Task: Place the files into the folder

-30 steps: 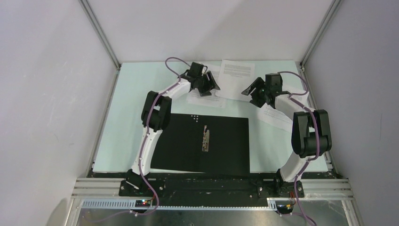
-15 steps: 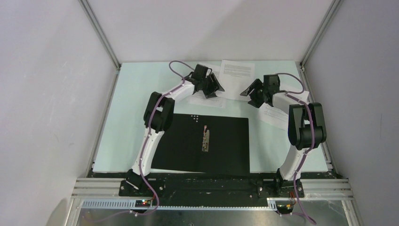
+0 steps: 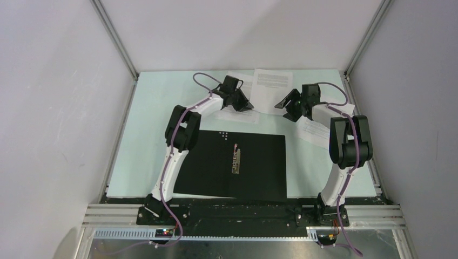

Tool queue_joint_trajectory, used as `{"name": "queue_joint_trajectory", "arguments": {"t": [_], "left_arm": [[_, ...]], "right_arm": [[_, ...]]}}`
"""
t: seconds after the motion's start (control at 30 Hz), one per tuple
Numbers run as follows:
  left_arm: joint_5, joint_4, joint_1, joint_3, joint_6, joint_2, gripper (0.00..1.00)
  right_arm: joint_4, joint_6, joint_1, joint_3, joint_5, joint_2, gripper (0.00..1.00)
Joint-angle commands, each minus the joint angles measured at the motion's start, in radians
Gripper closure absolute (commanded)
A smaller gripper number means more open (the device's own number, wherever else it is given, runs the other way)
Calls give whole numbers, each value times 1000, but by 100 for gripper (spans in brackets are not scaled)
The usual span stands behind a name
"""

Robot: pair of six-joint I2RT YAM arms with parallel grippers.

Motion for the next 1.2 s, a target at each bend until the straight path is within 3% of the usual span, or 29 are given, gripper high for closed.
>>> {"name": "queue_joint_trajectory", "arguments": {"t": [0.0, 0.03, 0.1, 0.6, 0.9, 1.17], "left_arm": [[-18, 20, 9, -3, 9, -52, 91], [-18, 20, 15, -6, 16, -71, 97], [-20, 20, 24, -21, 23, -106, 100], [-16, 18, 148, -343, 137, -407, 100], [71, -56, 245, -448, 293, -400, 100], [105, -184, 280, -340, 419, -320, 100]], "right_arm": [[5, -6, 0, 39, -17, 5, 33], [3, -8, 0, 39, -17, 1, 33], [-3, -12, -1, 39, -17, -4, 33], [-37, -23, 24, 39, -4, -25, 33], [12, -17, 77, 70, -16, 55, 31], [28, -11, 125, 115, -33, 117, 30]]}}
